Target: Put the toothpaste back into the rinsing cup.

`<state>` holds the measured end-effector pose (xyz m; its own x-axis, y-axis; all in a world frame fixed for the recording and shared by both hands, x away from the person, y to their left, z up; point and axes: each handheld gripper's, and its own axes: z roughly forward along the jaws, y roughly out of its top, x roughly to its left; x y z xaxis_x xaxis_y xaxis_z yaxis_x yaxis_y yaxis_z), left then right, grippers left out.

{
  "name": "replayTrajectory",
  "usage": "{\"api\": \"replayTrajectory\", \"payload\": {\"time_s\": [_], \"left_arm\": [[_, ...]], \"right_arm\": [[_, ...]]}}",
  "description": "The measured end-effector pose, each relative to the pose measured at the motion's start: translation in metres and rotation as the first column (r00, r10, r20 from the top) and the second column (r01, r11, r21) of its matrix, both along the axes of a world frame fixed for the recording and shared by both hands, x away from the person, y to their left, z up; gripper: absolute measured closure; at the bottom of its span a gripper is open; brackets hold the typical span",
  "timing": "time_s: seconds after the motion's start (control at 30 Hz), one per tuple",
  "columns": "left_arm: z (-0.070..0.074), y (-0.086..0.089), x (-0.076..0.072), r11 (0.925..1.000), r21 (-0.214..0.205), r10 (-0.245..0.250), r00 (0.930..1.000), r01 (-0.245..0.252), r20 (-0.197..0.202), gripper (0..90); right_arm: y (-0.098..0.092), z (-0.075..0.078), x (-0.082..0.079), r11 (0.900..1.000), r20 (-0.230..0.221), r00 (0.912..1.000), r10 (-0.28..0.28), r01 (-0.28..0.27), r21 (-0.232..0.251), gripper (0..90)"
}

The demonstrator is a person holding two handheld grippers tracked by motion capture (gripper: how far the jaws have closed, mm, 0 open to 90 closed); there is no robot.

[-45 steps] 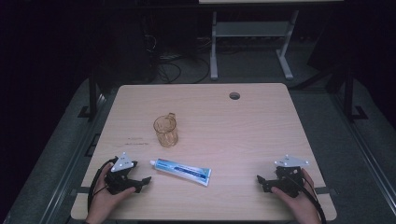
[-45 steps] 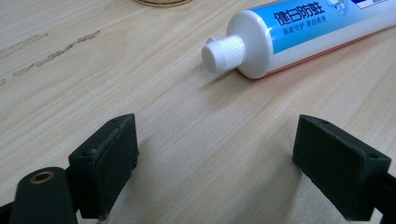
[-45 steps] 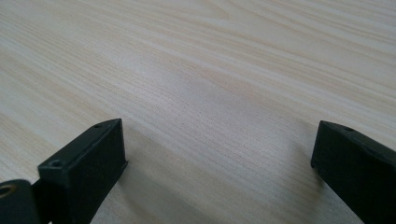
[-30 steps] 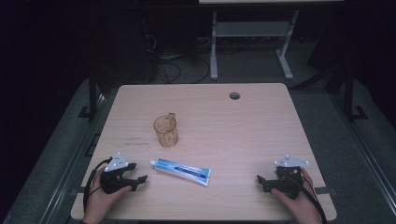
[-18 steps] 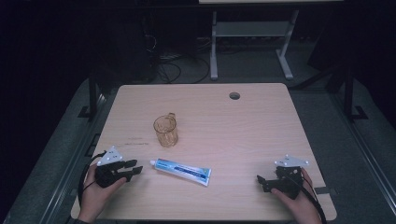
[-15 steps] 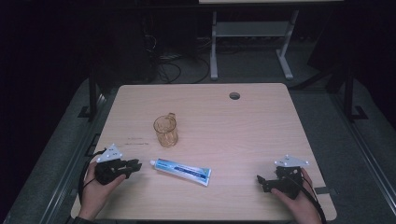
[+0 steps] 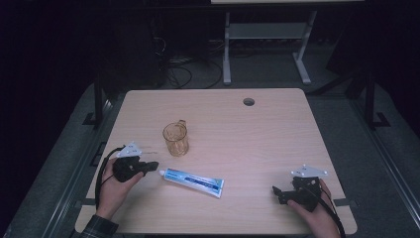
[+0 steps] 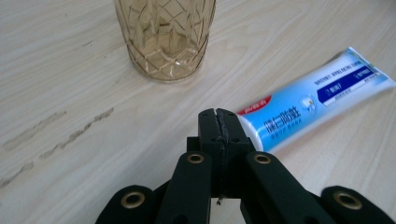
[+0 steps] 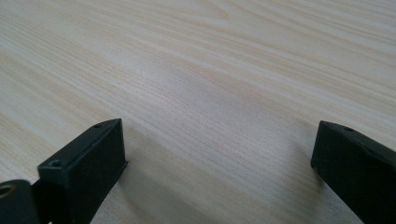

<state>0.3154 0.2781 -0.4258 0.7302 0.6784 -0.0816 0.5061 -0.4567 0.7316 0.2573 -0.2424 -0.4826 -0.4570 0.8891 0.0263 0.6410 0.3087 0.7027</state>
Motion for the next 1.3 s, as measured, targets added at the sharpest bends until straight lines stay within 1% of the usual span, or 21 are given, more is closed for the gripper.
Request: {"api": "replayTrajectory", "payload": {"time_s": [0.07,0.1,0.2,0.3,0.37,0.4,0.43,0.53,0.8,0.83,0.93,1.0,1.1,1.13,1.2,1.3], "left_arm": [[-0.001,-0.003,0.002,1.0000,-0.007,-0.001,1.0000,0.001,-0.002,90.0],[-0.004,-0.006,0.005,1.0000,0.004,-0.008,0.9999,0.008,-0.007,90.0],[-0.008,-0.010,0.010,0.9998,0.015,-0.014,0.9997,0.015,-0.018,90.0],[-0.012,-0.014,0.014,0.9997,0.018,-0.017,0.9997,0.017,-0.019,90.0],[-0.015,-0.016,0.016,0.9992,0.033,-0.021,0.9994,0.022,-0.029,90.0],[-0.015,-0.016,0.016,0.9992,0.033,-0.021,0.9994,0.022,-0.029,90.0],[-0.018,-0.018,0.018,0.9984,0.049,-0.026,0.9990,0.028,-0.037,90.0],[-0.020,-0.019,0.018,0.9976,0.060,-0.034,0.9986,0.036,-0.040,90.0],[-0.019,-0.023,0.012,0.9952,0.076,-0.059,0.9974,0.062,-0.040,90.0],[-0.020,-0.025,0.011,0.9937,0.091,-0.062,0.9972,0.066,-0.040,90.0],[-0.022,-0.025,0.009,0.9932,0.090,-0.070,0.9963,0.074,-0.051,90.0],[-0.024,-0.024,0.007,0.9927,0.090,-0.075,0.9953,0.080,-0.062,90.0],[-0.024,-0.023,0.001,0.9918,0.089,-0.086,0.9940,0.092,-0.068,90.0],[-0.025,-0.023,-0.001,0.9926,0.081,-0.085,0.9938,0.091,-0.071,90.0],[-0.025,-0.023,-0.004,0.9919,0.082,-0.091,0.9928,0.097,-0.078,90.0],[-0.026,-0.022,-0.010,0.9933,0.066,-0.089,0.9921,0.095,-0.089,90.0]], "right_arm": [[0.000,0.000,0.000,1.0000,0.001,1.0000,0.001,-0.001,-0.001,2.5],[0.000,0.000,0.000,1.0000,0.001,1.0000,0.001,-0.001,-0.001,2.5],[0.000,0.000,0.000,1.0000,0.001,1.0000,0.001,-0.001,-0.001,2.5],[0.000,0.000,0.000,1.0000,0.000,1.0000,0.000,0.000,0.000,2.5],[0.000,0.000,0.000,1.0000,0.000,1.0000,0.000,0.000,0.000,2.5],[0.000,0.000,0.000,1.0000,0.000,1.0000,0.000,0.000,0.000,2.5],[0.000,0.000,0.000,1.0000,0.001,1.0000,0.001,-0.001,0.000,2.5],[0.000,0.000,0.000,1.0000,0.001,1.0000,0.001,-0.001,-0.001,2.5],[0.000,0.000,0.000,1.0000,0.000,1.0000,0.000,0.000,0.000,2.5],[0.000,0.000,0.000,1.0000,0.001,1.0000,0.001,-0.001,-0.001,2.5],[0.000,0.000,0.000,1.0000,0.000,1.0000,0.000,0.000,0.000,2.5],[0.000,0.000,0.000,1.0000,0.001,1.0000,0.001,-0.001,0.000,2.5],[0.000,0.000,0.000,1.0000,0.001,1.0000,0.001,-0.001,-0.001,2.5],[0.000,0.000,0.000,1.0000,0.001,1.0000,0.001,-0.001,-0.001,2.5],[0.000,0.000,0.000,1.0000,0.001,1.0000,0.001,-0.001,-0.001,2.5],[0.000,0.000,0.000,1.0000,0.000,1.0000,0.001,-0.001,0.000,2.5]]}}
